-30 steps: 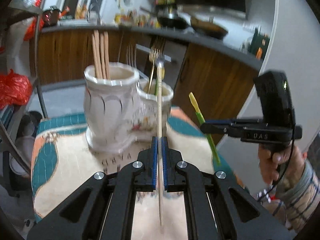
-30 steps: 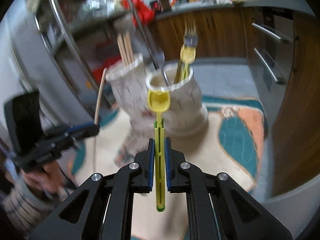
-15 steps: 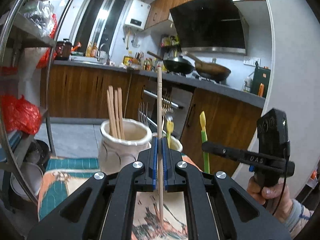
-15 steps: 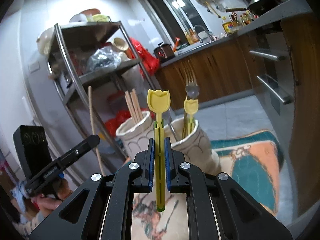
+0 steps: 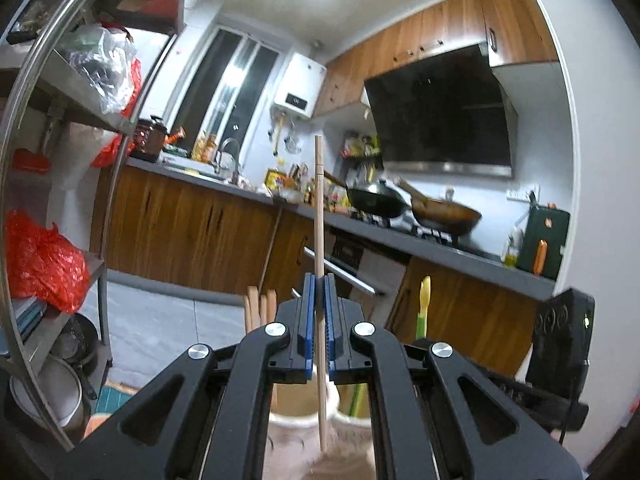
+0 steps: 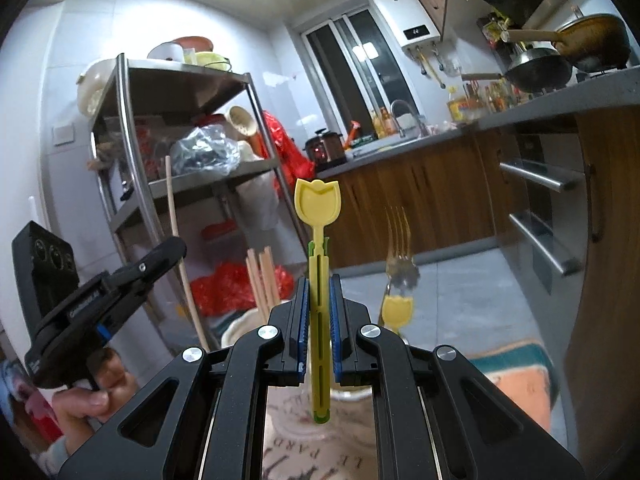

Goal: Organize utensils
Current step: 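Lift the chopstick with the left tool while the right tool carries the yellow spoon over the holder, then release the chopstick into the holder with the left tool while the right tool releases the yellow spoon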

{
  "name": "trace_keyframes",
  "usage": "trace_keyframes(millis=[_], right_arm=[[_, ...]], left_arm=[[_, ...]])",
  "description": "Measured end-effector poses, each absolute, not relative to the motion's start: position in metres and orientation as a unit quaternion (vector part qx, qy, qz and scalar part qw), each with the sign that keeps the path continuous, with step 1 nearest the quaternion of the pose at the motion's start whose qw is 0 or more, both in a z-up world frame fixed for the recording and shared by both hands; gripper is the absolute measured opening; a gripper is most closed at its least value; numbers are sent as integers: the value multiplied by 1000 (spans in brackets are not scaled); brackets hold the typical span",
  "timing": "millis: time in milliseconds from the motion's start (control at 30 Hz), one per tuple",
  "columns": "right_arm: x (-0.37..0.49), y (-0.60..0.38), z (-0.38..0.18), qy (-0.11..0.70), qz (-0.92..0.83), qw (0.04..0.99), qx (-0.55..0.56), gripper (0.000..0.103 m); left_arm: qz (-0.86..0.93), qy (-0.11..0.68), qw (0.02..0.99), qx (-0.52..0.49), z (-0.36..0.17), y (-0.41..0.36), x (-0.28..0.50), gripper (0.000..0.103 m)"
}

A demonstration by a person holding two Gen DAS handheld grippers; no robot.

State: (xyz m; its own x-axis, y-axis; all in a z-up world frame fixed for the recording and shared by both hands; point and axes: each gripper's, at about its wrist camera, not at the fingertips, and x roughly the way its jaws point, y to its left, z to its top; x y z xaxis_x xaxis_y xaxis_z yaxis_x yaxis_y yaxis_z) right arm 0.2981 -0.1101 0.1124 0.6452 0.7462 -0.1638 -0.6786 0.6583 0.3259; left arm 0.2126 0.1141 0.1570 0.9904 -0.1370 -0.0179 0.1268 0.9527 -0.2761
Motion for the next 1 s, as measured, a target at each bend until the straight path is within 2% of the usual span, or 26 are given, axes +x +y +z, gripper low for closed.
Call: trace_keyframes(millis=[300, 700, 1000], right_arm=[[313, -98, 109, 129, 379, 909, 117, 10], [318, -93, 86, 161, 342, 923, 74, 10], [304, -92, 77, 188, 327, 926, 27, 10]], left_arm=[[-29, -16, 990, -136, 158, 120, 231, 4], [-31, 62, 990, -126, 114, 118, 243, 4], [-28, 103, 990, -95, 103, 105, 240, 4]])
